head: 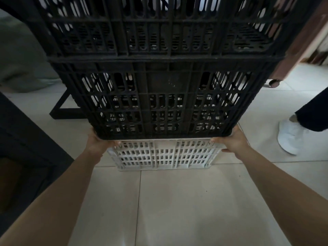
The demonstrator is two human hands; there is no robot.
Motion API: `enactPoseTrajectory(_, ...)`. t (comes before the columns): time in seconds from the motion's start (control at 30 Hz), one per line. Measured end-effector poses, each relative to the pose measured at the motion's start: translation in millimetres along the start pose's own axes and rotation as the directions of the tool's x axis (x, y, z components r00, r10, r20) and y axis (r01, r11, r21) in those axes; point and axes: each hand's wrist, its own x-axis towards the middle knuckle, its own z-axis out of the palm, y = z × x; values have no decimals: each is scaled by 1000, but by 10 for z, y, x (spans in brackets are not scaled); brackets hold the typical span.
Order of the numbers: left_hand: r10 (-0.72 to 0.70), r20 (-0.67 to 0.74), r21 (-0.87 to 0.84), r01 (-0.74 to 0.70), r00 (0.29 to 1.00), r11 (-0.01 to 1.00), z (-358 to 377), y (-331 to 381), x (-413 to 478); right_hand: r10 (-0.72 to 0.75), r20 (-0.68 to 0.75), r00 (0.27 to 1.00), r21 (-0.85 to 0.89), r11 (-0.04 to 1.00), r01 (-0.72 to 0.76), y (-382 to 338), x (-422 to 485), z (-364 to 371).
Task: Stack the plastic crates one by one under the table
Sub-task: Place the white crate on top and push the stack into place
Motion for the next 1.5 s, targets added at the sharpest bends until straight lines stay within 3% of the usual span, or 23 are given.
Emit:
enactPoseTrajectory(0.1, -102, -67, -30, 100, 993, 995, -1, 44, -12, -143, -67, 987, -231, 965, 124, -9, -62, -22)
enactPoseTrajectory(0.17, -110, -139, 98, 124, 984, 987, 4, 99, -53, -175, -78, 982, -359, 923, 136, -34, -120, -36)
enactPoseTrajectory(0.33, 21, -129, 236, 10, 991, 972, -77, 369, -247, -12, 75, 997, -508, 860, 48, -306, -276, -146)
enactPoseTrajectory(0.47, -295, -160, 239, 327, 942, 914, -398, 940, -332, 114, 199, 973, -605, 796, 31, -873, -545, -502)
enactPoseTrajectory(0.57, -404, -152, 109, 422, 902, 900, -639, 1589, -553, 207, 185, 961, -537, 840, -78, -1507, -789, -887)
enactPoseTrajectory(0.77, -431, -167, -205, 396, 887, 895, -1185, 3096, -897, 282, 85, 956, -236, 937, -256, -3027, -1276, -1716)
enactPoseTrajectory(0.93, -329, -148, -148, 308, 933, 940, -1797, 4528, -997, 179, 4, 984, -86, 980, -178, -4583, -1757, -2468)
enactPoseTrajectory(1.07, -240, -195, -116, 221, 951, 968, -2163, 5646, -1087, -22, -70, 997, -69, 997, 17, -5662, -2201, -2760)
enactPoseTrajectory(1.13, -115, -191, -106, 96, 975, 990, -2308, 6196, -1073, -96, -133, 987, 62, 993, 105, -6152, -2317, -2843)
enactPoseTrajectory(1.23, -28, -218, -257, -30, 976, 966, -2464, 7039, -908, -11, -267, 964, 383, 916, 117, -6769, -2323, -2966)
enactPoseTrajectory(1.27, -39, -216, -323, -34, 976, 946, -2484, 7257, -867, 10, -289, 957, 420, 900, 117, -6881, -2307, -2981)
enactPoseTrajectory(1.33, -69, -185, -319, 7, 980, 948, -2482, 7495, -813, 36, -314, 949, 362, 928, 84, -6971, -2327, -2954)
enactPoseTrajectory(1.43, -54, -108, -29, 51, 993, 998, -2398, 7415, -901, 27, -291, 956, 240, 970, 45, -6897, -2372, -2854)
enactPoseTrajectory(1.5, -147, -11, -84, 146, 989, 986, -2357, 7264, -890, 59, -298, 953, 236, 972, 13, -6816, -2367, -2807)
